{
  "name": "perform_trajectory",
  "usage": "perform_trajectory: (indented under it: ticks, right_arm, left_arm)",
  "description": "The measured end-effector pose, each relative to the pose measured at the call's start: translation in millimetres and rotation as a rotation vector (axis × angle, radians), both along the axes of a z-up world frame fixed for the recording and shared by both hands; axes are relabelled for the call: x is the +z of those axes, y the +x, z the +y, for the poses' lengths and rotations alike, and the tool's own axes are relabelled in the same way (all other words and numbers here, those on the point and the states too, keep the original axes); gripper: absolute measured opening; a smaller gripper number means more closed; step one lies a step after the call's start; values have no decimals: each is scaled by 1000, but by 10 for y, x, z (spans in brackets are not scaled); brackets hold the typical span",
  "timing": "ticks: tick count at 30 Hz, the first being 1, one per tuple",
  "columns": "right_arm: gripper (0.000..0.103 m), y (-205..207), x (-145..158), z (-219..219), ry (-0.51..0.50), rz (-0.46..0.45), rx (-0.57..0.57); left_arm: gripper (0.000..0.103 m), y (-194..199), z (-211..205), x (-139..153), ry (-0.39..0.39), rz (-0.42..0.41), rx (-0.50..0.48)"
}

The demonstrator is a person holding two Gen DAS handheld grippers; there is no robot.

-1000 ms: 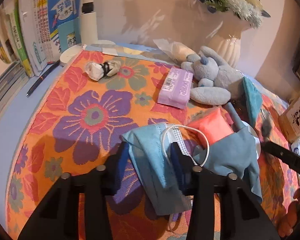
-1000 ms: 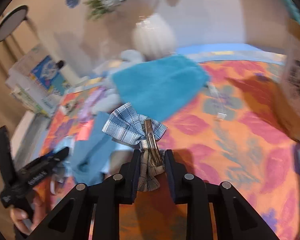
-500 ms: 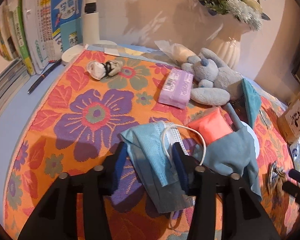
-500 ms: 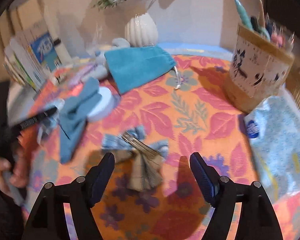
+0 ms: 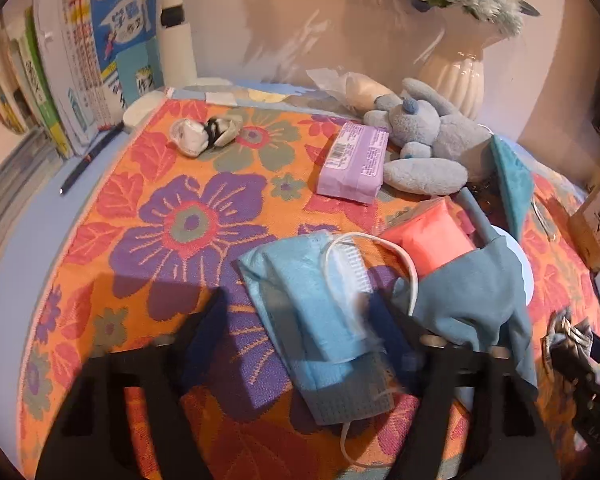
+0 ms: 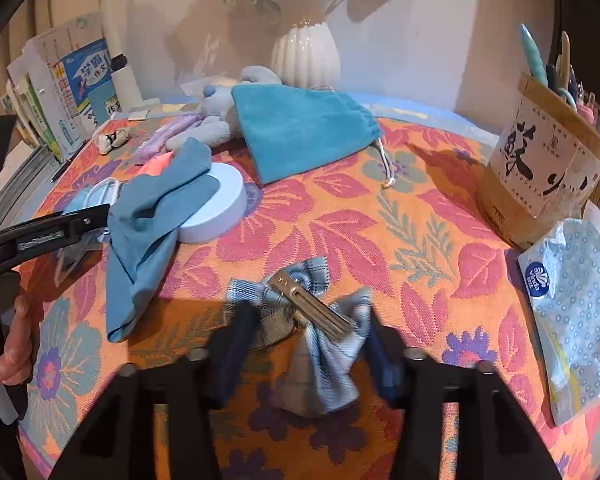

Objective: Organize soft objects
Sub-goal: 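Carry both items to the glass bowl and release them inside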

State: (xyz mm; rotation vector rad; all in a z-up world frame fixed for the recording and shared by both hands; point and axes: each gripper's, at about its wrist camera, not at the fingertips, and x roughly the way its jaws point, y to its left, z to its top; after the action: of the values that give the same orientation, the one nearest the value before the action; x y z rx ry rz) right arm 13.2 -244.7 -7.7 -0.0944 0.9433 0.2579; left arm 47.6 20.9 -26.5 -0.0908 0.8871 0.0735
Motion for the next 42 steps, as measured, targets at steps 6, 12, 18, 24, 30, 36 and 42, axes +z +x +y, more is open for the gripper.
perform_trajectory:
  ticks: [6, 12, 18, 24, 30, 36, 42]
  right_arm:
    - [15, -82, 99, -83, 76, -41, 29]
    - [15, -223, 522, -420, 143, -166, -9]
    - [15, -323, 986, -959, 190, -278, -99]
    - [15, -391, 1423, -1752, 235, -345, -264]
    - [15, -387, 1700, -2604, 242, -391, -512]
    - [16, -219, 1502, -3264, 273, -309, -694]
    - [18, -49, 1291, -3522, 302, -219, -710]
  left_arm:
    - [12, -85, -130, 178, 3, -65, -68]
    - [12, -255, -443, 727, -119, -189, -157]
    - [12, -311, -1172, 1281, -125, -287, -296]
    - [12, -185, -2041, 1915, -248, -349, -470]
    - [12, 62, -3104, 2158, -360, -297, -665]
    - [12, 380, -3943, 1789, -336, -193, -745]
    - [41, 413, -4265, 1445, -248, -161, -787]
